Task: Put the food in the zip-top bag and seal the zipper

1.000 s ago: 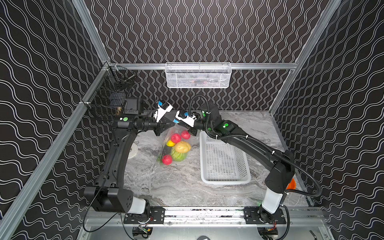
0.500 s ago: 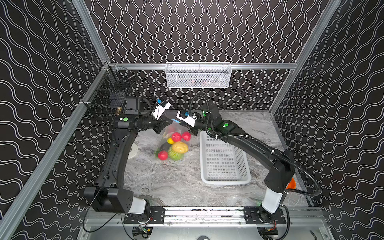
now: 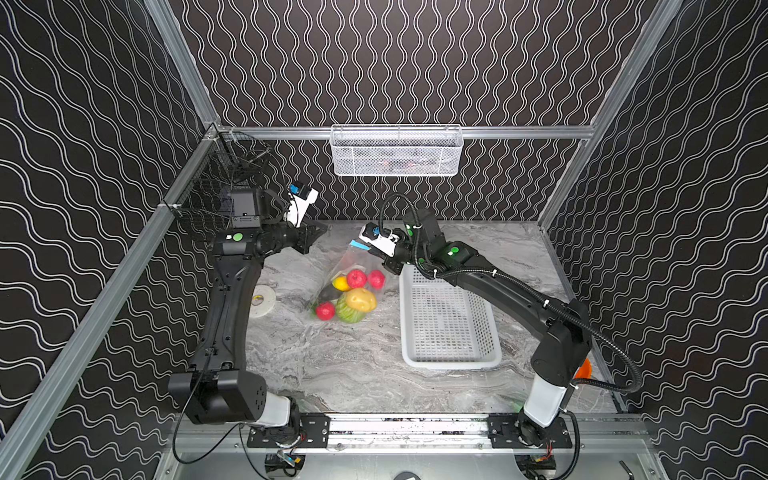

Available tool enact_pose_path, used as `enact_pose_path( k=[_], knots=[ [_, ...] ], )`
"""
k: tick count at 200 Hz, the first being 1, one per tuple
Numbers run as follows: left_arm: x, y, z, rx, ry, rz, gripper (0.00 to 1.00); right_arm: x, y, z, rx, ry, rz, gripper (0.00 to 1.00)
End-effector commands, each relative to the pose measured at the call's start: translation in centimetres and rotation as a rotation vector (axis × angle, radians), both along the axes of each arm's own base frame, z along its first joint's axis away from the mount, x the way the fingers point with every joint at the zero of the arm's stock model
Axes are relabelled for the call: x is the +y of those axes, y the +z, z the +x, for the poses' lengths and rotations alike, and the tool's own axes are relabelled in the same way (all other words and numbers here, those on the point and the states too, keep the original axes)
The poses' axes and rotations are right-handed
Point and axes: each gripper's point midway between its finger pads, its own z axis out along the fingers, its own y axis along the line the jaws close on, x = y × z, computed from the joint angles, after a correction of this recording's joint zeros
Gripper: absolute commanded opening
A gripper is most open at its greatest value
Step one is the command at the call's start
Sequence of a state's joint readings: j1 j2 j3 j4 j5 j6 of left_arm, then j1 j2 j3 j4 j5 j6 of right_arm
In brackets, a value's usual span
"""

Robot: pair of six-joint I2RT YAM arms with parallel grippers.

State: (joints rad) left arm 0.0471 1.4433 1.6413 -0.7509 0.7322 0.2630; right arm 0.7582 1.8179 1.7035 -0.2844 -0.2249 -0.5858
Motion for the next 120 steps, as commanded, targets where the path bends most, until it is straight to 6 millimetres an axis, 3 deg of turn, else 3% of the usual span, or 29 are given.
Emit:
enact_pose_path(
  k=[1, 17, 54, 70, 111, 120],
  knots=[
    [-1.2, 0.8, -0.6, -0.021, -0.09, -0.051, 0.0, 0.0, 0.9, -0.2, -0.006, 0.005, 0.025, 0.01],
    [-1.8, 0.3, -1.2, -0.018, -0.148, -0.055, 0.0, 0.1, 1.1, -0.3, -0.004, 0.009, 0.031, 0.01],
    [-2.9, 0.2, -2.5, 0.051, -0.234, -0.125, 0.44, 0.4, 0.9, 0.2, 0.007, -0.003, 0.025, 0.01],
    [-3.8, 0.6, -3.6, 0.059, -0.299, -0.182, 0.57, 0.4, 1.1, 0.3, 0.006, -0.004, 0.03, 0.01],
    [-4.4, -1.3, -4.0, 0.048, -0.298, -0.132, 0.63, 0.6, 1.2, 0.3, 0.007, 0.0, 0.041, 0.01],
    [-5.7, -1.9, -4.6, 0.057, -0.336, -0.112, 0.63, 0.6, 1.3, 0.3, 0.007, 0.001, 0.044, 0.01]
  ],
)
